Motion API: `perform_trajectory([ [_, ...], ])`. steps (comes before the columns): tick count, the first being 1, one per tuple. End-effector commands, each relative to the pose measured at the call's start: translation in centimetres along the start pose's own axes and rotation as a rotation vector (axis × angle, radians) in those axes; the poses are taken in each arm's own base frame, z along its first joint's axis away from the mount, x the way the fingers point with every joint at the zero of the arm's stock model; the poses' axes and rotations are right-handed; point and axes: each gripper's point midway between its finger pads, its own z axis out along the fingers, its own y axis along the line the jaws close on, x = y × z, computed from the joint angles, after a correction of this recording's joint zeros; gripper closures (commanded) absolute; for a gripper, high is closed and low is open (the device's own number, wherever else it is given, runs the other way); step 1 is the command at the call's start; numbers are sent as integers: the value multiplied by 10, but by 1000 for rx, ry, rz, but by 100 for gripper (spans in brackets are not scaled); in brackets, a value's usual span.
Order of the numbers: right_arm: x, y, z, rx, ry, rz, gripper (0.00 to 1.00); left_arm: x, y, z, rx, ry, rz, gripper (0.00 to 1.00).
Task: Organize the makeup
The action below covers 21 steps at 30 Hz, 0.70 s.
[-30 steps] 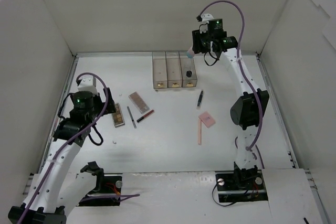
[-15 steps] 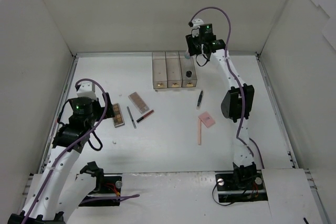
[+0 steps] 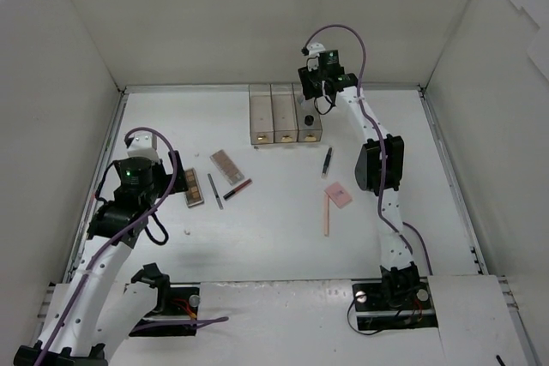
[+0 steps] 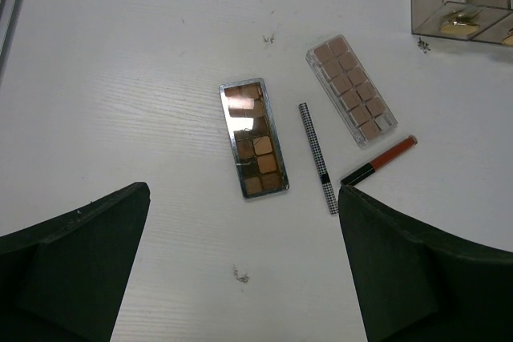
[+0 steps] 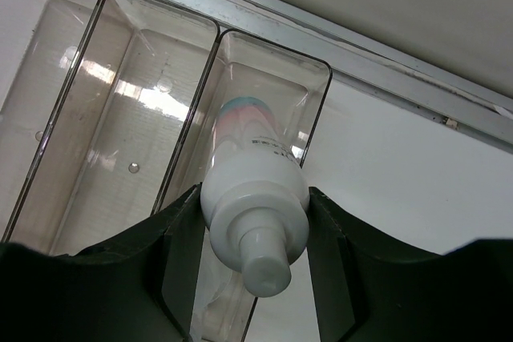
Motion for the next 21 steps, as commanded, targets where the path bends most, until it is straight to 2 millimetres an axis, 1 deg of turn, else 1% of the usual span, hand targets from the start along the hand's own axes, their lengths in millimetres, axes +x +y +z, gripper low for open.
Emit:
perform_trajectory([
  [1,-75,-1,-25,3,-217,-17,94,-9,0,4,-4,-29,7,1],
  [4,-72,-1,-23,2,-210,-13,87,-9,-1,5,-3,-28,5,1],
  [6,-68,-4,-21,10,-203,-11,80,-8,-1,6,-3,-26,6,1],
  [7,-68,-3,-21,12,-202,-9,74,-8,-1,6,-3,-26,4,1],
  [11,-67,-5,-19,19,-202,-7,65,-9,-1,6,-4,-27,4,1],
  [15,-67,-5,-19,20,-198,-7,63,-8,0,6,-8,-25,5,1],
  [16,-66,-7,-19,26,-198,-5,62,-9,0,5,-7,-28,4,1],
  [19,-64,-8,-20,31,-191,-6,63,-8,0,6,-10,-26,5,1],
  [21,-68,-6,-24,30,-197,-9,62,-7,0,6,-9,-24,5,1],
])
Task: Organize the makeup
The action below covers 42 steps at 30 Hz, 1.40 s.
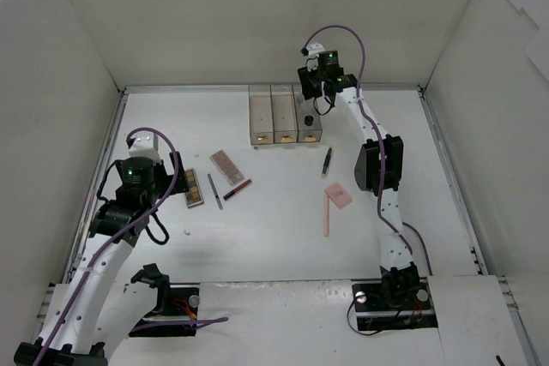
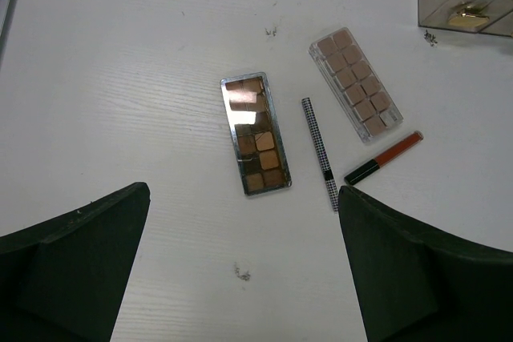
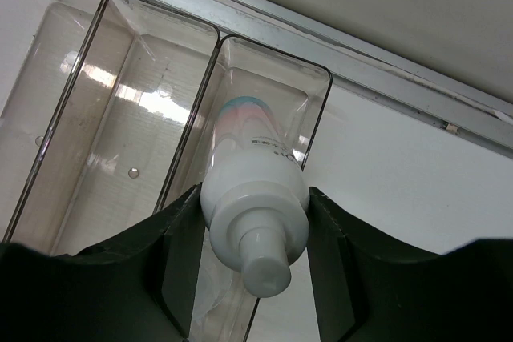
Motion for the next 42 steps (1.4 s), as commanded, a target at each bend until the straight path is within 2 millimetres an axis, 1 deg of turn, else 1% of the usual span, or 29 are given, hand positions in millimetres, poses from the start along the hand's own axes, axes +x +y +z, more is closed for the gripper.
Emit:
perform_trajectory([
  [1,-68,-9,-28,35,-186,-11,58,-12,0,2,-3,-43,0,0],
  [4,-70,-11,-31,37,-189,-10,55,-12,-1,3,-2,-42,0,1],
  [12,-65,-7,-29,26,-178,-8,47,-12,-1,2,2,-45,0,0],
  [16,-63,-8,-28,28,-173,-4,47,-12,-1,2,1,-45,-2,1],
  [20,-64,-8,-29,25,-177,-1,44,-12,-1,2,1,-45,-2,0],
  [23,-70,-6,-35,21,-188,-3,41,-12,-1,2,1,-48,-4,1],
  [24,-72,-7,-37,22,-192,-3,37,-12,-1,2,2,-48,-6,0],
  [25,-79,-7,-44,24,-206,-5,36,-13,-1,2,2,-49,-6,1],
  [27,-85,-9,-52,29,-218,-5,31,-13,-1,2,2,-51,-8,1],
  [28,-96,-8,-63,29,-241,-7,29,-14,-1,1,3,-54,-10,1],
  [30,-104,-7,-75,33,-256,-12,27,-14,-1,1,0,-53,-13,1],
  [31,-116,-7,-91,37,-283,-21,26,-15,-1,1,-4,-56,-18,0],
  [32,-117,-5,-97,38,-281,-25,25,-15,-1,1,-5,-50,-24,0],
  [33,-121,-7,-105,50,-291,-24,24,-17,-1,0,-6,-52,-31,0],
  [34,-136,-8,-127,58,-326,-28,24,-16,-1,1,-13,-46,-38,1],
  [35,-139,-7,-137,57,-333,-29,23,-14,-1,2,-19,-33,-47,0],
  [36,-134,-6,-142,60,-320,-27,23,-13,-1,4,-26,-26,-72,0],
  [37,-148,-7,-169,67,-359,-22,23,-14,-1,4,-33,-23,-88,0],
  [38,-138,-5,-171,63,-337,-15,23,-8,0,8,-50,3,-99,0],
  [39,-135,-5,-178,65,-335,-10,23,-7,2,10,-64,16,-115,0],
  [40,-146,-4,-205,73,-373,1,23,-5,1,13,-76,33,-142,0],
  [41,-142,-4,-211,79,-367,10,23,3,1,20,-91,74,-143,1],
  [42,-120,-4,-206,92,-315,22,23,3,0,22,-96,85,-149,1],
])
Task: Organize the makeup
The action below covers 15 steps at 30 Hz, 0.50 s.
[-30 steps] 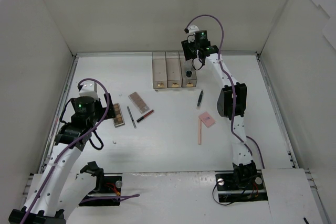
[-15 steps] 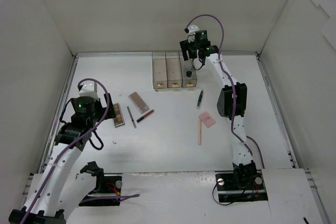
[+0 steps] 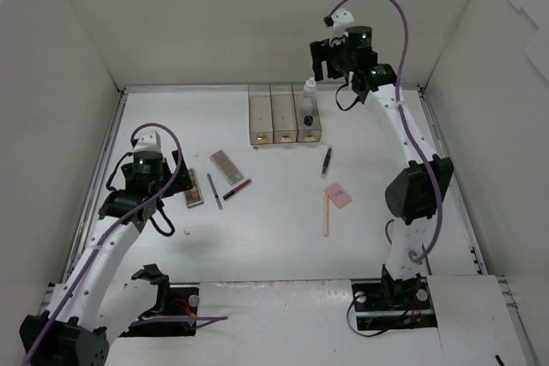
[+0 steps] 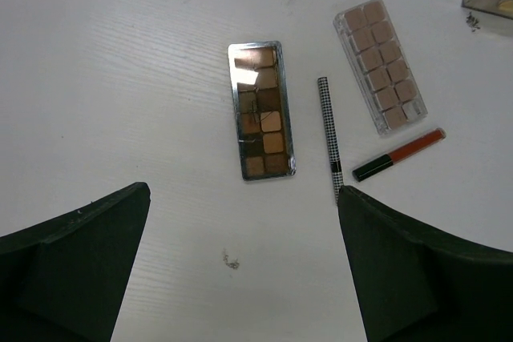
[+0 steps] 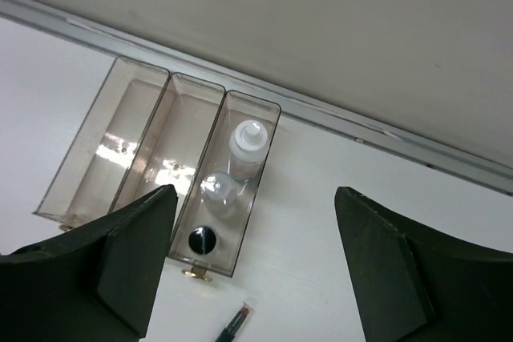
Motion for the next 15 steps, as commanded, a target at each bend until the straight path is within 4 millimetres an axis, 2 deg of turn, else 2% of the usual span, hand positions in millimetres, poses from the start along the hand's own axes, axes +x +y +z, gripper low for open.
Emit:
perform_trajectory([
  [1,-46,-1,-64,51,-136,36,24,-15,-2,7,-45,5,-92,1],
  [2,-40,3,-70,36,-125,39,24,-10,-2,15,-61,40,-90,2],
  [3,-13,13,-68,9,-68,40,24,-7,2,20,-80,58,-99,2],
  [4,-15,19,-81,-4,-79,48,25,-5,0,27,-88,85,-102,2],
  [5,7,34,-80,-45,-33,43,26,-4,2,30,-98,100,-109,3],
  [7,14,55,-93,-92,-25,30,27,-6,0,35,-92,121,-114,3],
  [8,31,77,-94,-143,12,16,28,-8,1,36,-94,122,-118,3],
  [9,35,88,-99,-171,16,14,28,-12,3,37,-93,116,-125,3],
  [10,49,117,-102,-233,45,-10,28,-15,2,36,-87,110,-123,2],
  [13,73,154,-103,-297,100,-39,27,-24,3,32,-68,80,-115,1],
  [14,85,175,-105,-338,125,-56,27,-24,3,31,-61,77,-102,1],
  [15,96,186,-102,-356,153,-52,27,-26,3,27,-52,67,-96,0],
])
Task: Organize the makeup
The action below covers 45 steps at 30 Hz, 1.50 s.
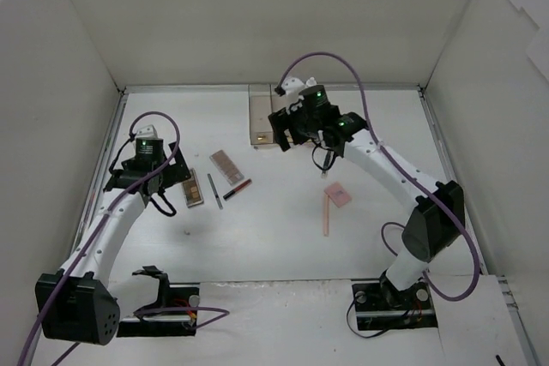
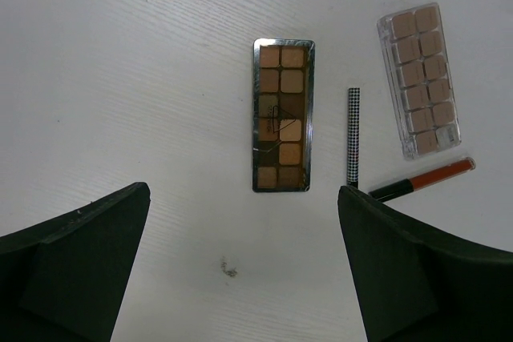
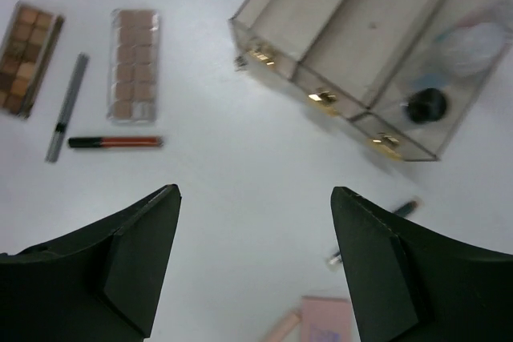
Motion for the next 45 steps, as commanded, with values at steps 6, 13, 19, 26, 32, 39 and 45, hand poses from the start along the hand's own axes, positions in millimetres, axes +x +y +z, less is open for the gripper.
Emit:
perform_trajectory([
  [6,31,102,48,-199,91,-59,25,-34,-1,-39,65,-141,43,1],
  [13,45,157,97,-273,153,-49,23,-25,-2,-61,149,-190,98,1],
  [19,61,161,142,-209,194,-11,19,-17,-8,-75,234,-225,110,1],
  [26,78,162,176,-147,222,3,17,-16,-8,-73,233,-227,103,1],
  [32,92,159,192,-118,244,1,19,-17,-6,-72,222,-232,99,1],
  [39,85,147,188,-70,225,-25,76,-16,-6,-70,220,-230,97,1],
  [45,16,133,157,-82,81,-42,100,-18,-6,-70,220,-234,94,1],
])
